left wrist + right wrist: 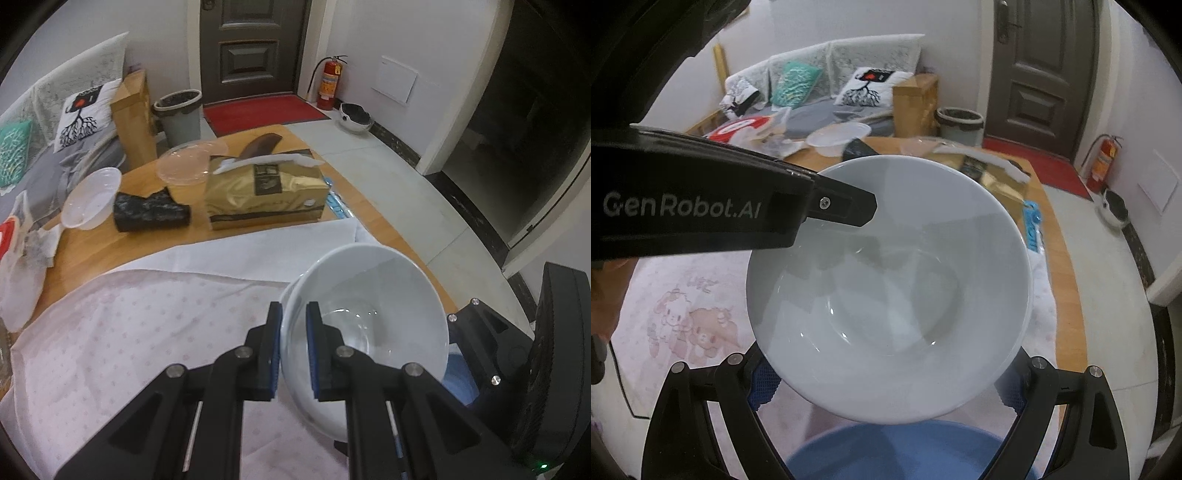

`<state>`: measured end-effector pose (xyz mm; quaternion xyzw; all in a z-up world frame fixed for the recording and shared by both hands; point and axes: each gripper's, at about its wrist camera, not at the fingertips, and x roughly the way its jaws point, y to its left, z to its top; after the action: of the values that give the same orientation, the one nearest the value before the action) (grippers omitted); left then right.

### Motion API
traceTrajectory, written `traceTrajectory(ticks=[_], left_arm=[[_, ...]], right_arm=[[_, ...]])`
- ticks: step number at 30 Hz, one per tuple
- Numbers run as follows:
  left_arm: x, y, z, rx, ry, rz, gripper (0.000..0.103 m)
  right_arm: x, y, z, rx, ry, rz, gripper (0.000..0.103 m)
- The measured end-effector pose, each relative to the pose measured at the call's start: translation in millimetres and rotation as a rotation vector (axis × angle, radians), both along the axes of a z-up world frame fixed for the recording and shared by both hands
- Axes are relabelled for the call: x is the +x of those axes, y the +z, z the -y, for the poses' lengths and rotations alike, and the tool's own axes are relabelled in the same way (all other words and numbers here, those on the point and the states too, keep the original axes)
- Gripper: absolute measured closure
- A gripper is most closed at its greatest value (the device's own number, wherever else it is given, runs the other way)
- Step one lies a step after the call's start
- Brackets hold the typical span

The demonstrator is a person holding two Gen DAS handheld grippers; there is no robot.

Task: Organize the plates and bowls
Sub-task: 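Carry the white bowl with both tools and lower it into the bowl stack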

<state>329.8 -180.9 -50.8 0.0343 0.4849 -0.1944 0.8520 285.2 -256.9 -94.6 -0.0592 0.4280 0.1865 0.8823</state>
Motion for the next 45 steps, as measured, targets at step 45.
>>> traceTrajectory(ticks=[45], left_arm=[[19, -50, 10, 0.03, 0.037, -0.044, 0.089]], right_arm=[[6, -7, 6, -0.087, 0.012, -0.038, 0.01]])
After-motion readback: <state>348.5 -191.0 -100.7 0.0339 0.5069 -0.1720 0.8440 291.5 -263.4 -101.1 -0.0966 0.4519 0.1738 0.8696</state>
